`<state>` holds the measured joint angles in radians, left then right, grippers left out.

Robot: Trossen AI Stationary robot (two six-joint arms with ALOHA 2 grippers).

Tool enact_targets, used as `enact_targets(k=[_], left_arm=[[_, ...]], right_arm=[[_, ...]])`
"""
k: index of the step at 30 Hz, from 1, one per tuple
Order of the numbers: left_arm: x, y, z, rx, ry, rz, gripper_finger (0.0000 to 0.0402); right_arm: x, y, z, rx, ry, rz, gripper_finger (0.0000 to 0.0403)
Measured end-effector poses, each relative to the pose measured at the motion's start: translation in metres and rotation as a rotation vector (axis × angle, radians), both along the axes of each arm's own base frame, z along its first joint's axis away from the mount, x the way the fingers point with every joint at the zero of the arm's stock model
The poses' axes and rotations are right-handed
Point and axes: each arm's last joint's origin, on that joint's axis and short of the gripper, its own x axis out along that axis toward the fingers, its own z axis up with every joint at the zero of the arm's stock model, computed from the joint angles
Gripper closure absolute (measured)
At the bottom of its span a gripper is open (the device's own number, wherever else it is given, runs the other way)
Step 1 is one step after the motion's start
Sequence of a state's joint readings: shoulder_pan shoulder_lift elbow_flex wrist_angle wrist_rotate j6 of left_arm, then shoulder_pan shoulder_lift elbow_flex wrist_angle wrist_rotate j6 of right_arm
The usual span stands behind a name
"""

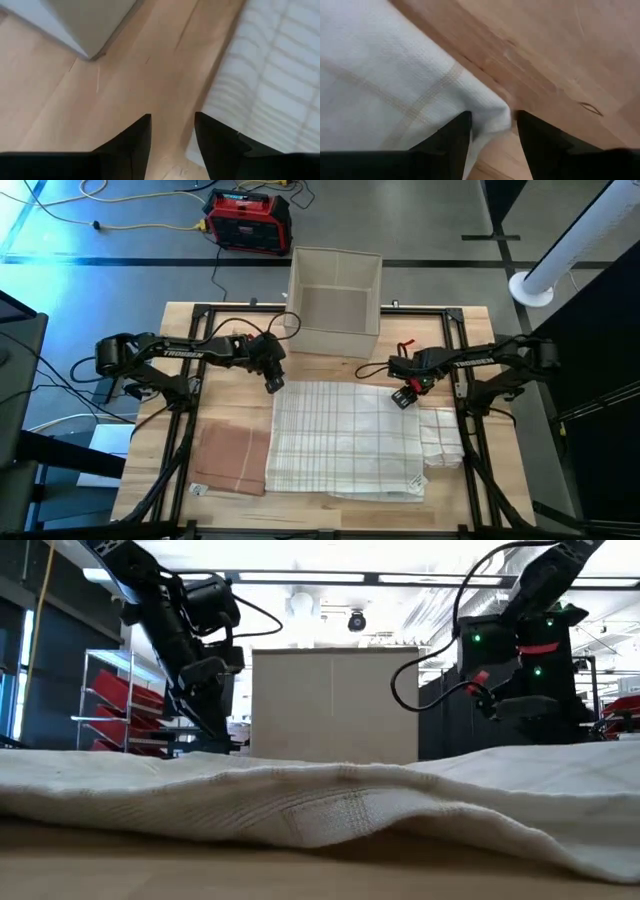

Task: Fold towel
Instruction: Fold the left white towel

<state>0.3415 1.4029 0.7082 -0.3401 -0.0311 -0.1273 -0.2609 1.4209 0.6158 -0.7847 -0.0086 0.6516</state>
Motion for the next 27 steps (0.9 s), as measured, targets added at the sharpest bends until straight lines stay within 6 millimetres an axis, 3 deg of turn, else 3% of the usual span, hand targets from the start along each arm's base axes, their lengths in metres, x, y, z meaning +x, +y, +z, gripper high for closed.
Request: enact_targets(k=[6,18,27], left_arm=[[0.0,0.001,-0.003,0.008,0.016,-0.019,0.0258],[0.002,-0.011,-0.006,-0.054,0.005,-0.139,0.0246],[0.004,-0.011,-0.042,-0.097,0.113,-0.121,0.0231]], right_arm=[[0.001,-0.001,-0.001,-0.047,-0.008,0.006,0.0385],[0.002,-0.002,-0.002,-0.052,-0.016,0.003,0.0401],[0.002,-0.002,-0.002,-0.054,-0.015,0.005,0.0402]])
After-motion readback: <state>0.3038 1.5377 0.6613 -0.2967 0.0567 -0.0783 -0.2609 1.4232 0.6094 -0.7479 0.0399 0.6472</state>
